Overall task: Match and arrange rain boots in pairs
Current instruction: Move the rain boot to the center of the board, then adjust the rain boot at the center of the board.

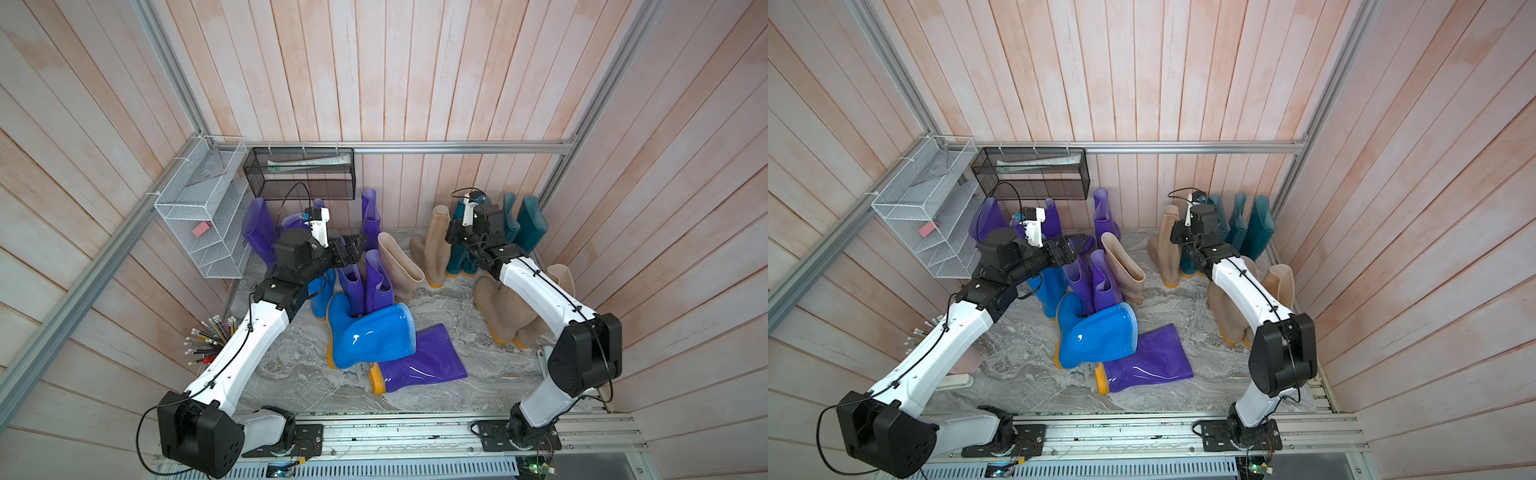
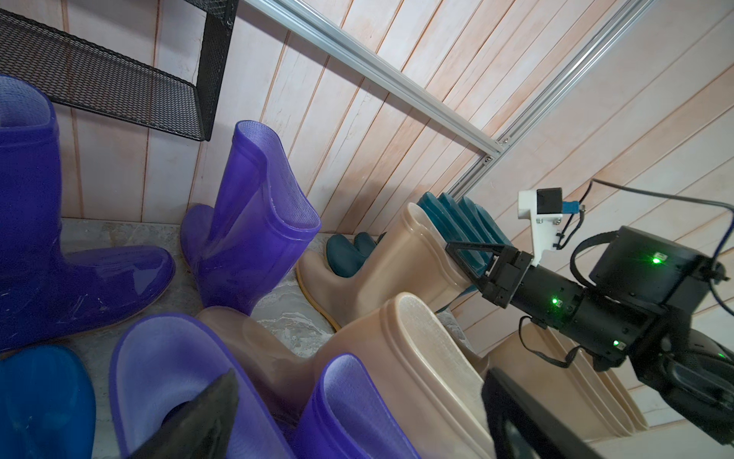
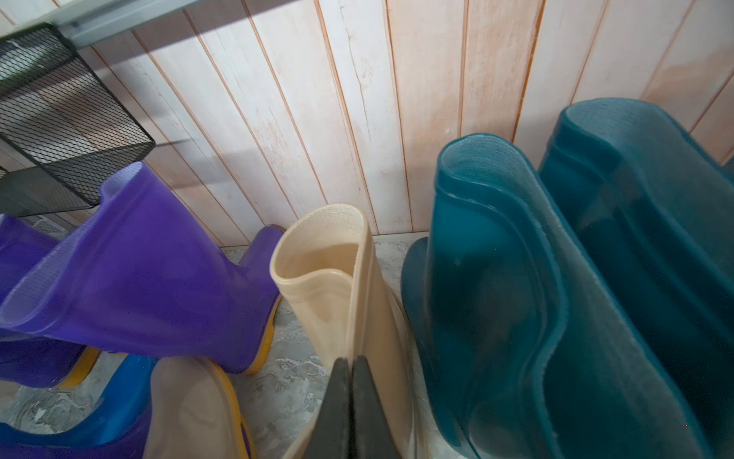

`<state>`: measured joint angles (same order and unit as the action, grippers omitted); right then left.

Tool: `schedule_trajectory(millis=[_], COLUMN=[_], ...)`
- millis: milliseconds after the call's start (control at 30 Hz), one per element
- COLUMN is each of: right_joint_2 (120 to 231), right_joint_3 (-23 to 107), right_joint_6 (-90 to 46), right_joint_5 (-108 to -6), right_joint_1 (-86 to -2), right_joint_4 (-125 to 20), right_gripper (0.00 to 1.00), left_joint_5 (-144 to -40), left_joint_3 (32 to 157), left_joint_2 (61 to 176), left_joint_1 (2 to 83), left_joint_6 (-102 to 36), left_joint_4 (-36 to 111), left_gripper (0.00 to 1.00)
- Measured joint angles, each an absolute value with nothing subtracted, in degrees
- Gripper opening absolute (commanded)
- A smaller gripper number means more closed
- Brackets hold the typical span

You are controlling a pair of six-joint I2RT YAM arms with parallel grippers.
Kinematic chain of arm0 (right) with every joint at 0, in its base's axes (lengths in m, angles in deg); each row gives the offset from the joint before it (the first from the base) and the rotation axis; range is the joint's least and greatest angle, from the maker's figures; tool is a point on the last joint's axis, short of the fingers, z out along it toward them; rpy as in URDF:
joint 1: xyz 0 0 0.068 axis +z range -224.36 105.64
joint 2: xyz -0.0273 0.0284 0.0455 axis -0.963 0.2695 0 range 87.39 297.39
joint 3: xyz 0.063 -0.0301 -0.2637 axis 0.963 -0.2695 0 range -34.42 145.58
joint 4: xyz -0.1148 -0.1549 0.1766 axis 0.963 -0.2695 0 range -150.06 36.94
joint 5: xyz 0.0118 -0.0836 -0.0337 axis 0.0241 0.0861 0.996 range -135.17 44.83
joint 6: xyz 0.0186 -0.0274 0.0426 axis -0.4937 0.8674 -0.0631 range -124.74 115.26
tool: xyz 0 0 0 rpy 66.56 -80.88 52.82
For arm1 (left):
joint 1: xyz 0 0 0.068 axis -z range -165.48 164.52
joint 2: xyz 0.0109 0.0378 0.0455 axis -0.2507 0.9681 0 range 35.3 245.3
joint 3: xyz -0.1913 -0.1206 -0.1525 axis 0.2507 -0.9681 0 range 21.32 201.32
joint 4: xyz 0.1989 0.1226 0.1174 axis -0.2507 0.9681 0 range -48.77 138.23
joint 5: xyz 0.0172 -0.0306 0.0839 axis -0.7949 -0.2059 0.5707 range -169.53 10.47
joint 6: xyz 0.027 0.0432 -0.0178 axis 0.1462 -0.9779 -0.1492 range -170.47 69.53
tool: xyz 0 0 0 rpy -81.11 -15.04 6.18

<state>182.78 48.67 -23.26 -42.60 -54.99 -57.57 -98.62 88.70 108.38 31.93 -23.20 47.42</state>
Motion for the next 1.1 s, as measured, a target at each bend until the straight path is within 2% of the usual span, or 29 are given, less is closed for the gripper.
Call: schedule_trajectory(millis=[300, 333, 367, 433, 500, 533, 900, 1100], right_joint_2=[187.79, 187.79, 187.79, 187.68, 186.63, 185.56, 167.24, 164.42], right_joint_3=[50.22, 50.22, 50.35, 50.53, 49.65, 48.76, 41.7, 36.97], right_joint_6=[-24.29, -24.27, -24.25, -23.87, -23.87, -23.9, -24.2, -24.68], right_joint_5=[-42.4, -42.42, -42.42, -42.18, -41.81, -41.37, -40.85, -48.72], right_joint_1=[-55.62, -55.97, -56.3, -56.91, -57.35, -57.41, -57.02, -57.92], right_joint_4=[-52.98, -53.0, -53.09, -53.4, -53.59, -53.9, -55.98, -55.69], right_gripper=[0.0, 0.04, 0.12, 0.4, 0.55, 0.59, 0.73, 0.76], left_joint_5=[-98.62, -98.62, -98.62, -98.64, -98.67, -98.69, -99.21, -100.35], left_joint_3=[88.7, 88.7, 88.7, 88.7, 88.7, 88.7, 88.7, 88.7], left_joint_2=[108.38, 108.38, 108.38, 108.38, 108.38, 108.38, 108.38, 108.38], left_joint_1=[31.93, 31.93, 31.93, 31.93, 31.93, 31.93, 31.93, 31.93], left_joint_6=[-23.22, -23.22, -23.22, -23.22, -23.22, -23.22, -23.2, -23.03], left_joint_4=[47.42, 47.42, 47.42, 47.42, 47.42, 47.42, 47.36, 47.25], left_gripper=[0.98, 0.98, 0.98, 0.98, 0.98, 0.98, 0.98, 0.98])
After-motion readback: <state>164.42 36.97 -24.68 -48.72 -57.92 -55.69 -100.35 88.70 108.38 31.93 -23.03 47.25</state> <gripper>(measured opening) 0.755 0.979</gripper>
